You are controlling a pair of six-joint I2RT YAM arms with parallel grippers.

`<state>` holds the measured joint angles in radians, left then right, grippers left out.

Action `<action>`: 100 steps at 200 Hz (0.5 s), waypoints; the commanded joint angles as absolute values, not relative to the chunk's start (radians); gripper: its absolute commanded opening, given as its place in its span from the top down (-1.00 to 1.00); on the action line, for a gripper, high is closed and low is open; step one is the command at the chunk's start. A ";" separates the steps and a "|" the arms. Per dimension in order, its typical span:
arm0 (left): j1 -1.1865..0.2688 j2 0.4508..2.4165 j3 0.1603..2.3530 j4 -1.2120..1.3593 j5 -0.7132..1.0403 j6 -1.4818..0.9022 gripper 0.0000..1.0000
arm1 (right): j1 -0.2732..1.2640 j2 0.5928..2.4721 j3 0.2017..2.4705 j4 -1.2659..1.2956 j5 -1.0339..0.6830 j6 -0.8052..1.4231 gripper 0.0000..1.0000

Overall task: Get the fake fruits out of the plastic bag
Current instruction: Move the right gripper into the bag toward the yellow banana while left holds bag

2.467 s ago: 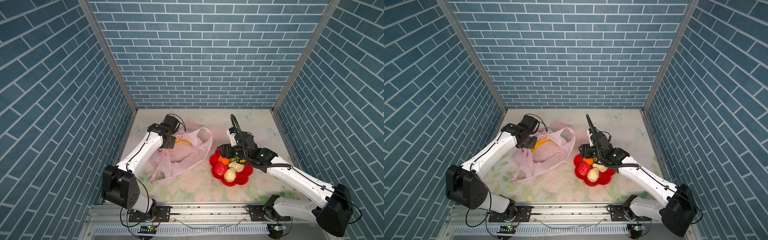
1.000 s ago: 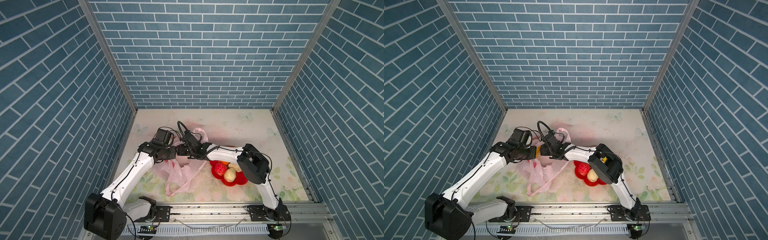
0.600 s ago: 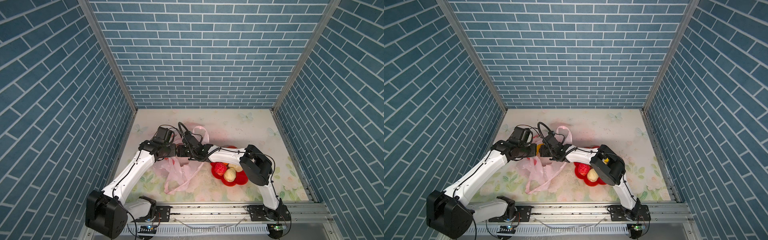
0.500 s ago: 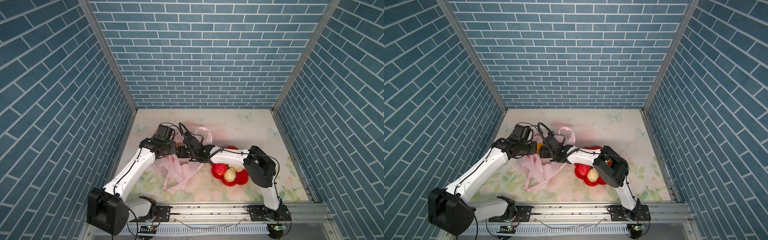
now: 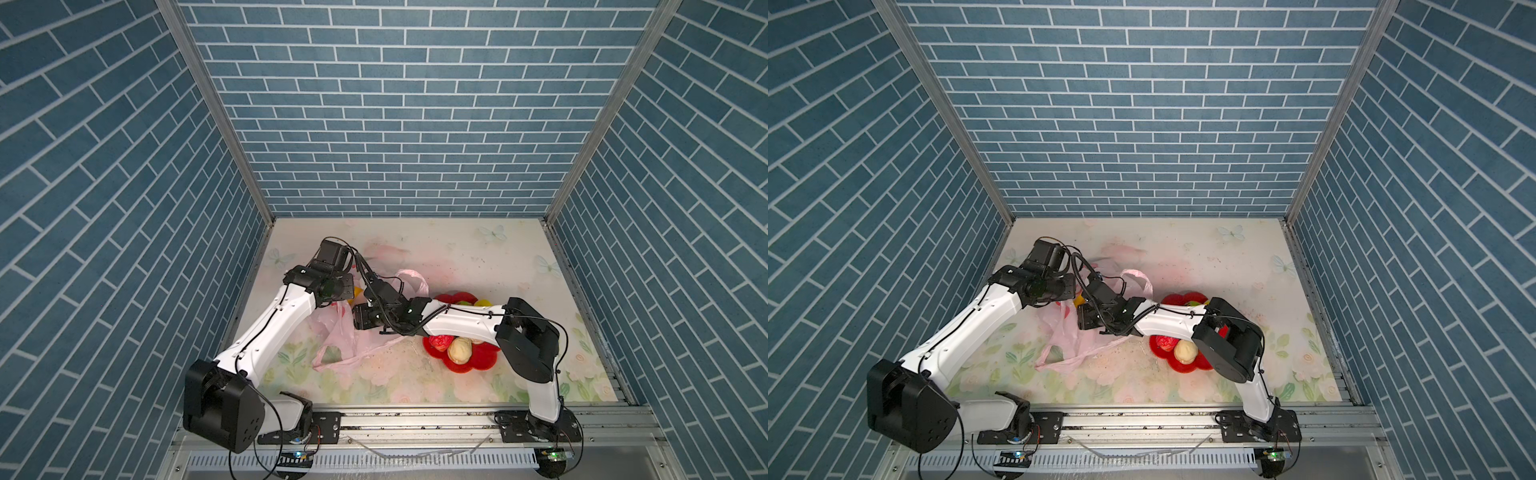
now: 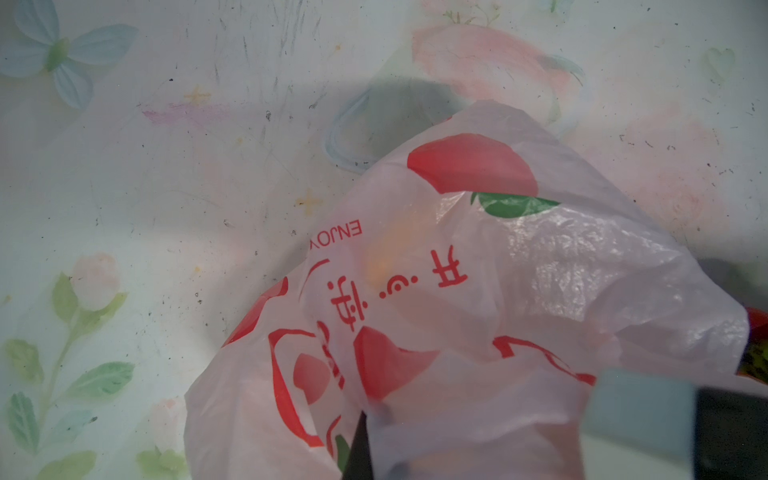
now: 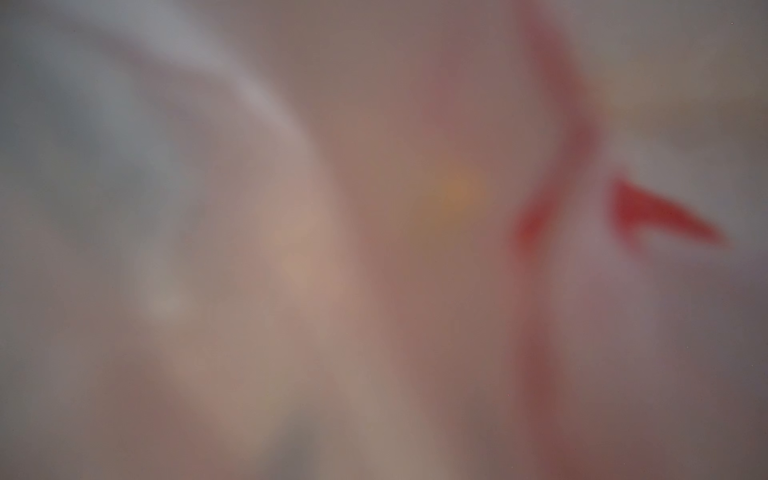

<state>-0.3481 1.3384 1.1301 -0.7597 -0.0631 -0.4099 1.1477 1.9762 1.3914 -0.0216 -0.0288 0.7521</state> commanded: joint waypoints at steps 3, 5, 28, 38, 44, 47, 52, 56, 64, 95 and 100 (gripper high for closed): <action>-0.339 1.365 1.165 -0.786 -0.075 -0.402 0.96 | 1.178 1.922 1.378 -0.093 0.024 0.645 -0.13; -0.340 1.367 1.165 -0.785 -0.075 -0.401 0.96 | 1.179 1.923 1.379 -0.098 0.027 0.641 -0.13; -0.339 1.382 1.170 -0.786 -0.081 -0.403 0.96 | 1.187 1.930 1.379 -0.136 0.037 0.621 -0.13; -0.339 1.383 1.169 -0.780 -0.079 -0.406 0.96 | 1.189 1.931 1.374 -0.138 0.034 0.621 -0.12; -0.339 1.381 1.169 -0.778 -0.076 -0.410 0.97 | 1.189 1.934 1.371 -0.137 0.030 0.624 -0.08; -0.339 1.379 1.169 -0.775 -0.074 -0.411 0.97 | 1.189 1.935 1.369 -0.137 0.028 0.624 -0.06; -0.339 1.374 1.169 -0.771 -0.070 -0.413 0.97 | 1.188 1.939 1.369 -0.138 0.027 0.626 -0.03; -0.339 1.370 1.166 -0.768 -0.067 -0.415 0.97 | 1.189 1.943 1.369 -0.137 0.026 0.627 -0.01; -0.339 1.354 1.161 -0.761 -0.058 -0.421 0.97 | 1.188 1.950 1.370 -0.133 0.025 0.632 0.02; -0.339 1.250 1.101 -0.710 -0.016 -0.431 0.97 | 1.180 1.990 1.385 -0.090 0.035 0.667 0.03; -0.339 1.230 1.088 -0.700 -0.009 -0.433 0.97 | 1.178 1.997 1.390 -0.081 0.034 0.674 0.03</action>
<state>-0.3443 1.3273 1.1320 -0.7452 -0.0448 -0.4168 1.1835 1.9621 1.3914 -0.0982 0.0113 0.6571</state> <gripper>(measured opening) 0.045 0.487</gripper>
